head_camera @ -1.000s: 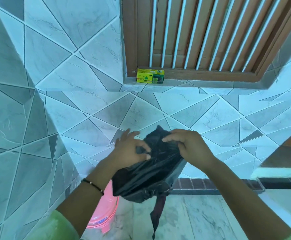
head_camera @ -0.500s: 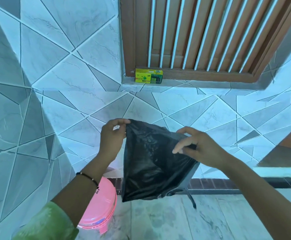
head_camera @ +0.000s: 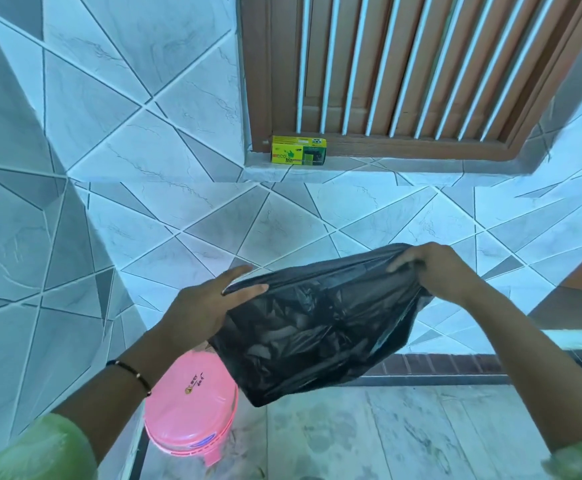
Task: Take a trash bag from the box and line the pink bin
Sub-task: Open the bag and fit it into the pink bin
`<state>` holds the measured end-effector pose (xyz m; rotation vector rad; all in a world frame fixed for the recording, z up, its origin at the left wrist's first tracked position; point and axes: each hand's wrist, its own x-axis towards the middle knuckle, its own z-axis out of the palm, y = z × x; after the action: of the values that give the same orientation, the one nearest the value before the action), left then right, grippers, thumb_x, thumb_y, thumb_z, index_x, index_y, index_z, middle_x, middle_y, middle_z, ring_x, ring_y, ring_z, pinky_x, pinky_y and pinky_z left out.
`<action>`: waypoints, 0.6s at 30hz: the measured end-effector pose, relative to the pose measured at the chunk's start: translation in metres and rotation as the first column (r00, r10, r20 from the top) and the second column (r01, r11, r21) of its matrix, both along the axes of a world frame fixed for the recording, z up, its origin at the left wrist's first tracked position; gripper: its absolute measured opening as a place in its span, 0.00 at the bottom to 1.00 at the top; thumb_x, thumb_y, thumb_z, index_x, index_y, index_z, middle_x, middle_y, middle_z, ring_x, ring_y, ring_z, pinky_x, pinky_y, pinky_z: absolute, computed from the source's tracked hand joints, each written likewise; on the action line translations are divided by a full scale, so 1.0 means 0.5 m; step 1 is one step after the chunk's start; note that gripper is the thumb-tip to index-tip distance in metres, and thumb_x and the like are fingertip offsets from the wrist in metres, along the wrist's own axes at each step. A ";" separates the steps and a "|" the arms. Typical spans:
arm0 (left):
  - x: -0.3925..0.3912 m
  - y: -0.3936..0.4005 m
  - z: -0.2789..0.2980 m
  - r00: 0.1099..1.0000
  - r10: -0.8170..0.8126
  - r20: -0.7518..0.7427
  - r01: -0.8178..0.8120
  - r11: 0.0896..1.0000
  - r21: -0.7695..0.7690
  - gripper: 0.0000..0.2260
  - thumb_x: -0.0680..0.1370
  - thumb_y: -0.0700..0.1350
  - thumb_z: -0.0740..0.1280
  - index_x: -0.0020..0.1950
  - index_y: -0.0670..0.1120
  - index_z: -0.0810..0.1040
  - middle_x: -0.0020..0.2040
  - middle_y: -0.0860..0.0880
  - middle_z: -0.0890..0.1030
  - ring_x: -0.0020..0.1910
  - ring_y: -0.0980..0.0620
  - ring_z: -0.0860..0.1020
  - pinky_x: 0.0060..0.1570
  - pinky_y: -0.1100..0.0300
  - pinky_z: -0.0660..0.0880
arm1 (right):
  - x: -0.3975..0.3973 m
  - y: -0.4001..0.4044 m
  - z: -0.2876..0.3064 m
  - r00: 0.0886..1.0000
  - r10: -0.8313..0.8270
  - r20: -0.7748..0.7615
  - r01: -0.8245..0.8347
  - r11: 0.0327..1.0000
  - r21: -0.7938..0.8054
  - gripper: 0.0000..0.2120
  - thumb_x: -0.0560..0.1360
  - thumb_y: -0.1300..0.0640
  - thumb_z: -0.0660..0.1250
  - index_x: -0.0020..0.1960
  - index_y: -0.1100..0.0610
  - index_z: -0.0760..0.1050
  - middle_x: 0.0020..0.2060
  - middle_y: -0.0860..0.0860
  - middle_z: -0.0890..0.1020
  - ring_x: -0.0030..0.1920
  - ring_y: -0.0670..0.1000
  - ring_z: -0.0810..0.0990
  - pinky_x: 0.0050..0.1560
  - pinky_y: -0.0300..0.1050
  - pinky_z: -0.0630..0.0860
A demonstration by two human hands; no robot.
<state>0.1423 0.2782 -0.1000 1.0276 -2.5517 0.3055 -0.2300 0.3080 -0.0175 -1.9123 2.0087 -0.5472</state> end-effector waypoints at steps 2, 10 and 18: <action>0.016 0.002 -0.015 0.991 -0.062 0.122 0.063 0.998 -0.002 0.39 0.58 0.33 0.74 0.64 0.62 0.72 0.73 0.47 0.67 0.36 0.49 0.81 0.26 0.64 0.72 | -0.006 -0.004 -0.018 0.999 -0.003 0.041 0.002 0.999 0.042 0.22 0.75 0.70 0.55 0.44 0.48 0.82 0.45 0.57 0.82 0.33 0.59 0.78 0.28 0.42 0.75; 0.029 -0.019 -0.049 0.861 0.469 0.194 -0.507 0.814 0.283 0.16 0.77 0.47 0.59 0.63 0.59 0.72 0.47 0.48 0.76 0.53 0.45 0.76 0.46 0.55 0.75 | 0.006 0.002 -0.079 0.989 0.120 -0.084 -0.094 0.959 0.267 0.08 0.75 0.59 0.67 0.50 0.50 0.83 0.49 0.49 0.83 0.52 0.50 0.78 0.46 0.37 0.71; -0.033 -0.054 -0.031 0.604 0.733 -0.315 -0.412 0.624 0.664 0.26 0.70 0.45 0.73 0.64 0.40 0.68 0.58 0.38 0.78 0.57 0.35 0.76 0.55 0.48 0.73 | 0.075 -0.009 -0.104 0.840 0.029 -0.542 0.084 0.979 0.183 0.13 0.71 0.63 0.61 0.51 0.50 0.78 0.48 0.51 0.80 0.48 0.56 0.79 0.42 0.44 0.73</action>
<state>0.1258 0.2512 -0.1155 1.8640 -1.6702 -0.5355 -0.1927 0.3033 -0.0696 -2.0702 2.3099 0.2323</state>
